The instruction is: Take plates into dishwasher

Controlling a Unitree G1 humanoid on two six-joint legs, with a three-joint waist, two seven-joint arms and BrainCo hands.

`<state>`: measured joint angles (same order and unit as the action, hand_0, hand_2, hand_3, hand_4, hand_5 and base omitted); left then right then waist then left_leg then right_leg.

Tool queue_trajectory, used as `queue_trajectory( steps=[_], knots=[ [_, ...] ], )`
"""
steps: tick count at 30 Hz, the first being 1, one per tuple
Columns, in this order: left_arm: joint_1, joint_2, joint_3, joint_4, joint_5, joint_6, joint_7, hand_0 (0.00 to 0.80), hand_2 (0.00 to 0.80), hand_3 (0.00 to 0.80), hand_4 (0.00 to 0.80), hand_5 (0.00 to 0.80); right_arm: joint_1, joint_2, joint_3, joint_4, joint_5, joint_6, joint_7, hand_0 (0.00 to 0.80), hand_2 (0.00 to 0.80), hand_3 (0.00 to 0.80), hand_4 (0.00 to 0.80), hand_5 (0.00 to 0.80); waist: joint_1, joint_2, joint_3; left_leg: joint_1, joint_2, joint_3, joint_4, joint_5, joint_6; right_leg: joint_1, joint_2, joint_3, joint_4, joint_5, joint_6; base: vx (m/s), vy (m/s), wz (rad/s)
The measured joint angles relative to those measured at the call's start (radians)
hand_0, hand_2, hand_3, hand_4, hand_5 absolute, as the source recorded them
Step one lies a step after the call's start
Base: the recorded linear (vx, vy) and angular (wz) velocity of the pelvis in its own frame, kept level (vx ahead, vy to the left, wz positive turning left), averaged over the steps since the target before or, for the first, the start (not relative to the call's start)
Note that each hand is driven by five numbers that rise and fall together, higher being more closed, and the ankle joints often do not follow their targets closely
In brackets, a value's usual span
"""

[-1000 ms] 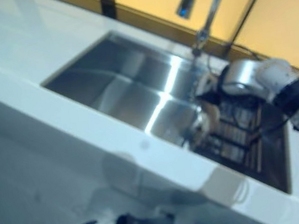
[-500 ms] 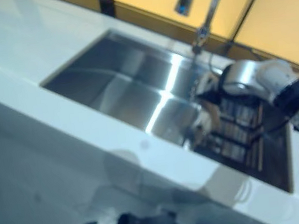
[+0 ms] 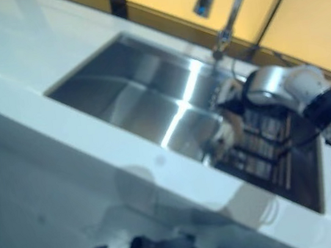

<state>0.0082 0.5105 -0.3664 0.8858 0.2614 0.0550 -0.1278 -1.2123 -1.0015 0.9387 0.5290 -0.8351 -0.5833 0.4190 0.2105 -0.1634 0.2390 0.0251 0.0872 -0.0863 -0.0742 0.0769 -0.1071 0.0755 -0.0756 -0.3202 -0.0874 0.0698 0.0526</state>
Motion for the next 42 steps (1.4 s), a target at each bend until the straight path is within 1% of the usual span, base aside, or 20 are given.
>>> queue_trajectory(
  steps=[29, 36, 42],
  knots=[
    [0.005, 0.004, 0.001, -0.008, 0.000, 0.002, -0.001, 0.000, 0.000, 0.000, 0.000, 0.000, 0.024, 0.000, -0.003, 0.000, 0.000, -0.001, -0.001, 0.000, 0.000, 0.000, 0.000, 0.000, -0.001, -0.002, 0.000, 0.004, 0.004, 0.008, -0.001, 0.000, 0.000, 0.000, 0.003, 0.008, 0.001, 0.001, -0.001, 0.001, -0.001, 0.00],
    [0.022, 0.015, 0.004, -0.017, -0.001, 0.018, -0.001, 0.000, 0.000, 0.000, 0.000, 0.000, 0.024, 0.001, -0.003, 0.003, 0.000, -0.022, -0.013, 0.000, 0.000, 0.000, 0.000, 0.000, -0.001, -0.015, 0.000, 0.022, 0.013, 0.038, -0.005, -0.003, -0.004, -0.001, 0.008, 0.037, 0.001, 0.005, -0.006, 0.008, 0.005, -0.12],
    [0.035, 0.017, 0.013, -0.031, 0.000, 0.022, 0.000, 0.000, 0.000, 0.000, 0.000, 0.000, 0.024, 0.002, -0.003, 0.003, 0.001, -0.029, -0.005, 0.000, 0.000, 0.000, 0.000, 0.000, -0.001, -0.016, -0.001, 0.034, 0.018, 0.047, -0.005, -0.005, -0.006, 0.006, 0.012, 0.046, 0.000, 0.005, -0.006, 0.017, 0.004, -0.05]
  ],
)
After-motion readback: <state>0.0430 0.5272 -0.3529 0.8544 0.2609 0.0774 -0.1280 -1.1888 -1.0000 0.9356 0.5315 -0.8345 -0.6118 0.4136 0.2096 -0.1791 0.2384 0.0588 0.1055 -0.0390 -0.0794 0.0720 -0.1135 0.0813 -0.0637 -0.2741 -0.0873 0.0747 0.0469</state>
